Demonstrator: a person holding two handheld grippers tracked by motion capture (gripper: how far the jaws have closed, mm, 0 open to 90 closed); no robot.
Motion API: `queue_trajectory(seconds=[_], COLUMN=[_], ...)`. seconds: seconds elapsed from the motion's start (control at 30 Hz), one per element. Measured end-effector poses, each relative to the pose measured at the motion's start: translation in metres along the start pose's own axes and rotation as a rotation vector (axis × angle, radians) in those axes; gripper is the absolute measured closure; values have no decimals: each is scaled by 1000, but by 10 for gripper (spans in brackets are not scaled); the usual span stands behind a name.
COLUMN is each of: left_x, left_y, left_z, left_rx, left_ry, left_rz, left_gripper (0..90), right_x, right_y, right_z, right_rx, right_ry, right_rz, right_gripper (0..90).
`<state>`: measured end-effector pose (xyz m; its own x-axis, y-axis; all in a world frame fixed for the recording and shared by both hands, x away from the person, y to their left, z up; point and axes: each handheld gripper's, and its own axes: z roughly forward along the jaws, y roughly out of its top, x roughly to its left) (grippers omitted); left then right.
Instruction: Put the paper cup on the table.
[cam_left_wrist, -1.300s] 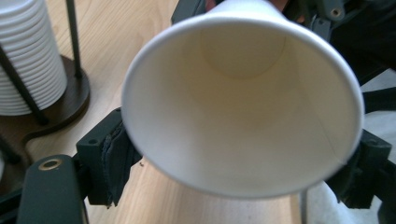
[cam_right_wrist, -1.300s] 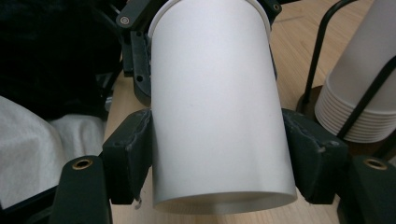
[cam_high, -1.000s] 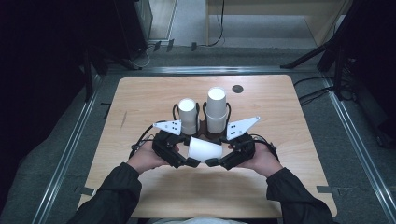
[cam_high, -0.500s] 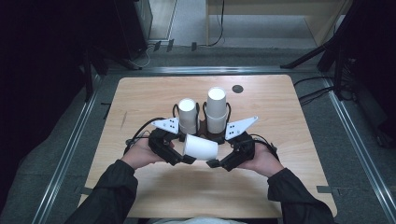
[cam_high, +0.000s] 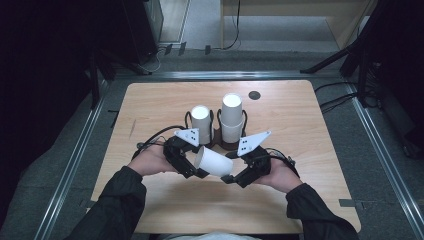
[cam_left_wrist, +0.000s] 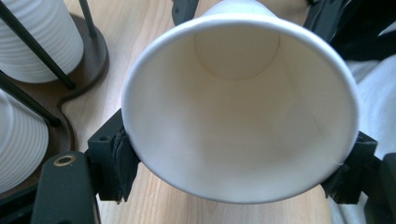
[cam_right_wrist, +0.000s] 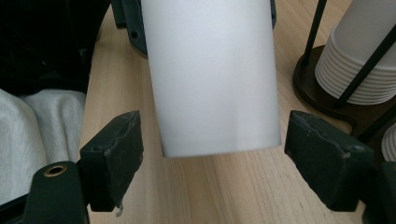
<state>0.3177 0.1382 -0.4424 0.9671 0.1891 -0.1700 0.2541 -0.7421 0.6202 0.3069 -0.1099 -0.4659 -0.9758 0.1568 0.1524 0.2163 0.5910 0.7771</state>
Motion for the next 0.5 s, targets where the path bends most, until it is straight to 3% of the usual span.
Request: queue_trajectory(seconds=[0.13, 0.5], left_x=[-1, -2], left_y=[3, 7], left_z=[7, 22], left_rx=[54, 121], left_ry=[7, 9], left_rz=[15, 31], left_gripper=[206, 202], right_x=[1, 1], right_y=[-2, -5], right_z=[4, 22], right_rx=[15, 77], right_ry=[-7, -7], right_rz=[2, 0], right_gripper=[206, 249])
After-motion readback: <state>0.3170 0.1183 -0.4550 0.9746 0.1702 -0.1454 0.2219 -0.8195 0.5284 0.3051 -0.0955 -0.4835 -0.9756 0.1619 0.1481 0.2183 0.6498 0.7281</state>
